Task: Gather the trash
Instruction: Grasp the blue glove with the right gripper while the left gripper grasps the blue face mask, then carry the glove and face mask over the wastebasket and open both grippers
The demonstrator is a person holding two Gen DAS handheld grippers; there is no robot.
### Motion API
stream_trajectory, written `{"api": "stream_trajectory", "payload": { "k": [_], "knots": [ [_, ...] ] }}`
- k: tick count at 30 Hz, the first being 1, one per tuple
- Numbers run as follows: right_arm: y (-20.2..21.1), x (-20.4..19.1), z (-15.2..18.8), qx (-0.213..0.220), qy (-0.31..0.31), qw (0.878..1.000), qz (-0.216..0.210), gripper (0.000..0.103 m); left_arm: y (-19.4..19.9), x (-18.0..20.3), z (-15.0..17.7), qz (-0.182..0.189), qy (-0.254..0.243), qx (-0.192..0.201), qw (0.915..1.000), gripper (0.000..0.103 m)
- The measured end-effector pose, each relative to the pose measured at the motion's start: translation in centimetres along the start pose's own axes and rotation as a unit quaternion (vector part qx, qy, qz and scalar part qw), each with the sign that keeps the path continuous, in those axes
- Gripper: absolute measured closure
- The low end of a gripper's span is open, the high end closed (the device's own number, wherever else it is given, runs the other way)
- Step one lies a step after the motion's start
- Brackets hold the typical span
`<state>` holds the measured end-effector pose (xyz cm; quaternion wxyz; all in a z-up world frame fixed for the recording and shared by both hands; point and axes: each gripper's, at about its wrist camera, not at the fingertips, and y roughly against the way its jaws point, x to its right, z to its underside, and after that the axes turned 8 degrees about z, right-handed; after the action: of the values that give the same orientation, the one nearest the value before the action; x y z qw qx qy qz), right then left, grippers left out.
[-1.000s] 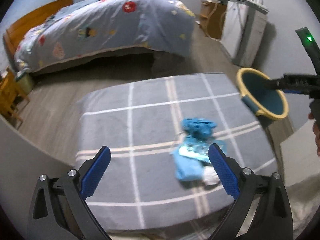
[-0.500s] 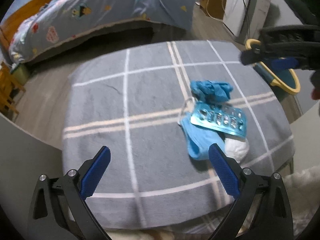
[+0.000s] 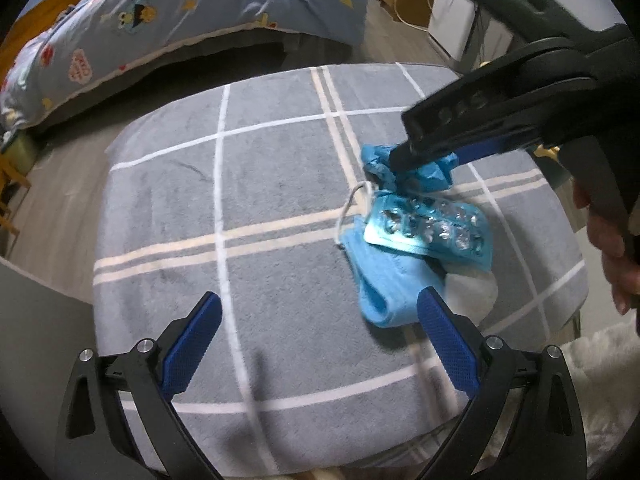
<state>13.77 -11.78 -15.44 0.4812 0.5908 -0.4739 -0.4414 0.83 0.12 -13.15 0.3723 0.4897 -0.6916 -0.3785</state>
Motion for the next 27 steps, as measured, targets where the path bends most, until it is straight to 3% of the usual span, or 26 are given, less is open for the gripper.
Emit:
{"api": "stream_trajectory", "payload": {
  "k": [2,4,5,6,11,14,21,27],
  "knots": [
    [-0.2,0.0,-0.2,-0.005,0.000,1.000,-0.010,0.072,-0.4,0.3,-0.3,0.016,0.000,0.000,0.9999,0.008],
    [0.3,0.1,-0.3,0.003,0.002,1.000,-0.011,0.074,-1.0,0.7,-0.6,0.039,0.004,-0.004,0.9992,0.009],
    [0.7,0.3,-0.5,0.008,-0.001,1.000,-0.012,0.074,-1.2,0.7,-0.6,0.049,0.006,-0.005,0.9988,0.017],
    [0.9,0.5,-0.5,0.011,-0.004,1.000,-0.013,0.074,-1.5,0.7,-0.7,0.061,0.011,-0.009,0.9981,0.031],
    [1.7,2.1,-1.1,0.020,-0.019,1.000,-0.009,0.074,-3.5,0.8,-0.7,0.106,0.034,-0.043,0.9929,0.066],
    [2.0,3.0,-1.3,0.021,-0.025,0.999,-0.008,0.074,-3.2,1.2,-1.0,0.103,0.021,-0.037,0.9938,0.084],
    [4.0,3.9,-2.2,0.049,-0.037,0.998,-0.018,0.074,-1.9,0.8,-1.8,0.072,0.008,-0.013,0.9973,0.088],
    [5.9,4.1,-2.9,0.078,-0.030,0.996,-0.009,0.074,0.5,-0.7,-3.3,0.051,0.014,0.031,0.9981,0.088]
  ]
}}
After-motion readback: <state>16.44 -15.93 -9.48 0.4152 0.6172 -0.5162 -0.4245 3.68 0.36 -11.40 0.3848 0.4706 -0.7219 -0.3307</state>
